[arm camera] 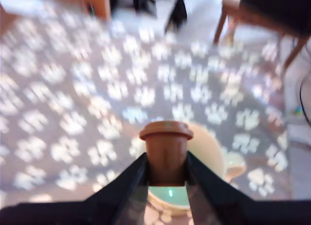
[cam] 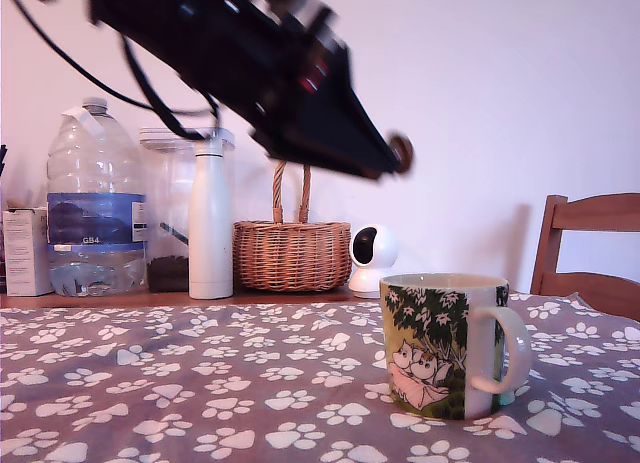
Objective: Pick up the coffee capsules from the table one by one and drop them inside the nearest coffee cup
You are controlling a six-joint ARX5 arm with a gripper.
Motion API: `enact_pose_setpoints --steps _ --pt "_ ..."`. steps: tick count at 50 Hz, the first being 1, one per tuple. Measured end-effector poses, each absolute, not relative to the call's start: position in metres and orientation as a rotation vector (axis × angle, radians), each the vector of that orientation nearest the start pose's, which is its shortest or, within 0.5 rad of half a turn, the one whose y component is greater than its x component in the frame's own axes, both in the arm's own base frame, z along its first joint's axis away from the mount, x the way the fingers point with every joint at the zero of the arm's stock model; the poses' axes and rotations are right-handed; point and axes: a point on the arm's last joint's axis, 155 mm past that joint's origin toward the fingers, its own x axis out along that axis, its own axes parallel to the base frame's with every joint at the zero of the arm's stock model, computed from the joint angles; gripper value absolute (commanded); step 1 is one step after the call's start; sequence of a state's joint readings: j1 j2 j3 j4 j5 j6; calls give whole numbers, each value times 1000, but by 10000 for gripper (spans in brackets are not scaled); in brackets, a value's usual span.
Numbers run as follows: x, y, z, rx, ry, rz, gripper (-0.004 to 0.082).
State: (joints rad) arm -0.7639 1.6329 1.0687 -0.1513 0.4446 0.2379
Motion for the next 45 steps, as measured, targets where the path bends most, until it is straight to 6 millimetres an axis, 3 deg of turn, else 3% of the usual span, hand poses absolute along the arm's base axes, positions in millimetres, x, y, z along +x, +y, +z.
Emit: enact_pose_setpoints --steps 7,22,37,45 --pt "270 -376 112 368 691 -1234 57" --pt "271 -390 114 463 722 -1228 57" --pt "264 -389 83 535 825 -1230 57" --pt "261 -390 81 546 827 -1238 57"
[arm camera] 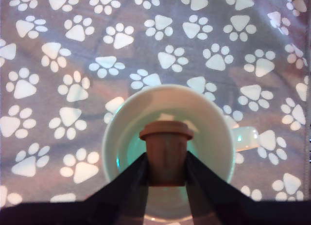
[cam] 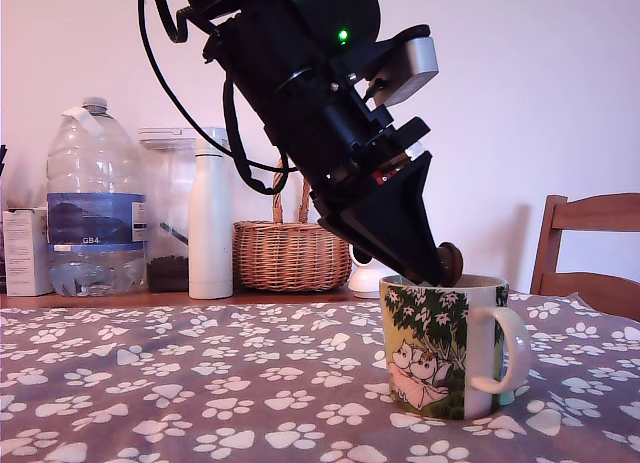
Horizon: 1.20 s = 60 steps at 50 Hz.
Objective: Pick up the coffee capsules from the table one by one and drop them inside the nearest coffee cup
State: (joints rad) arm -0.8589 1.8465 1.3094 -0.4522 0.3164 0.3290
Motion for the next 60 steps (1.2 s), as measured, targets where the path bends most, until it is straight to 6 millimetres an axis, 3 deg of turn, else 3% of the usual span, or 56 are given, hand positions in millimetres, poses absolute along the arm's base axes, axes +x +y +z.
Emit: enact_pose_setpoints --steps 13,27,41,45,48,56,60 --pt "260 -391 81 549 825 -1242 97" --pt "261 -393 83 546 813 -1242 521" --pt "260 -397 85 531 804 -1262 532" --pt "259 -399 87 522 794 -1274 493" --pt "259 -400 87 521 792 -1275 404" --pt "258 -400 89 503 795 -1292 12" --pt "259 -401 92 483 790 -1308 -21"
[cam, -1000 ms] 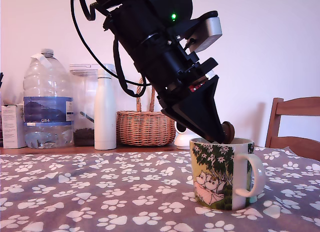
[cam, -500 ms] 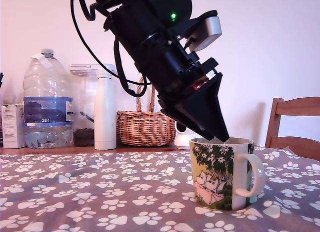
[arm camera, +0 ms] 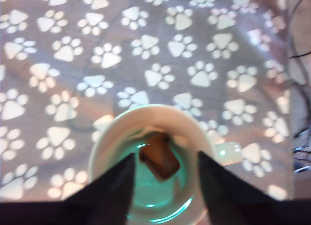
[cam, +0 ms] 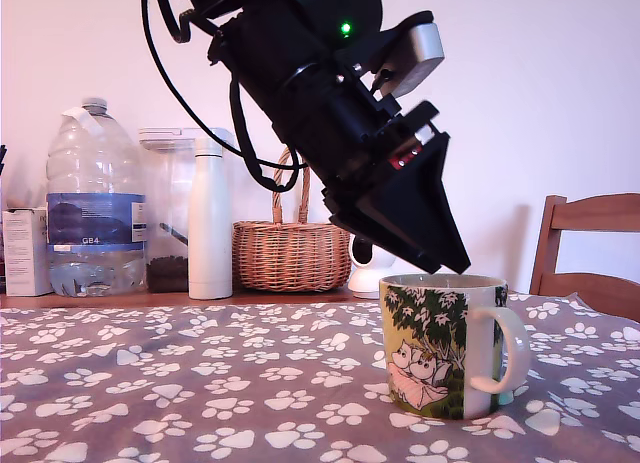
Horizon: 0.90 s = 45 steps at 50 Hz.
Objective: Pick up the coffee capsules from the table one by one and drop them inside the nearest coffee cup
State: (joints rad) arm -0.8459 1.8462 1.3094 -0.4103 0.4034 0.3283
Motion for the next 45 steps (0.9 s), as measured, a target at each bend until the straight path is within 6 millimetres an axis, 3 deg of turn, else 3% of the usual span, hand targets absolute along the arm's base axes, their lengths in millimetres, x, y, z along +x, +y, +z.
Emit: enact_pose_setpoints --steps 17,23,31,34,38,45 --pt "274 -395 138 423 628 -1291 -21" --pt "278 -387 127 395 588 -1260 -21" --pt "284 -368 93 357 583 -1163 -21" --pt "287 -360 91 332 566 -1126 -21" --pt "295 -347 106 278 509 -1072 -21" --pt "315 -322 148 176 373 -983 -21"
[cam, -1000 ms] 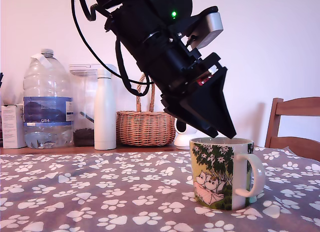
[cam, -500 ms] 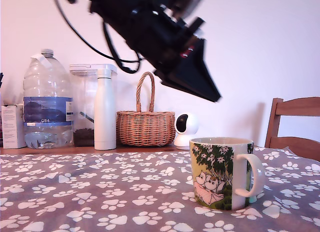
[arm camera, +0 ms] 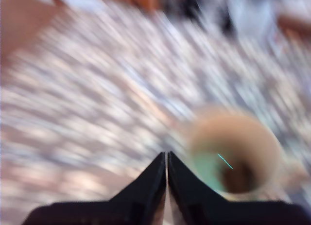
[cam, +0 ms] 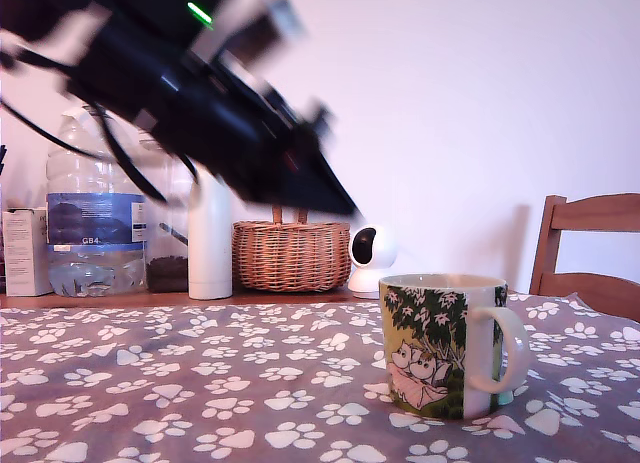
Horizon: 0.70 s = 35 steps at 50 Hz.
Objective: Pick up the coffee capsules from the table one by one and drop them inside the nearest coffee cup
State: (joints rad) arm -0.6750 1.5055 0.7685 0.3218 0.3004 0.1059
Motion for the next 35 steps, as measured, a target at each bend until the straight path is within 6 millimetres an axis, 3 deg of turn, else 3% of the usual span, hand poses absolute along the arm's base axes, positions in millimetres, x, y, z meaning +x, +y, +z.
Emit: enact_pose_setpoints --steps 5,18,28,35 --pt "326 -299 159 127 321 -912 -21" --pt "332 -230 113 26 380 -703 -21" --pt "339 -188 129 -42 284 -548 -21" --pt "337 -173 127 -53 263 -480 -21"
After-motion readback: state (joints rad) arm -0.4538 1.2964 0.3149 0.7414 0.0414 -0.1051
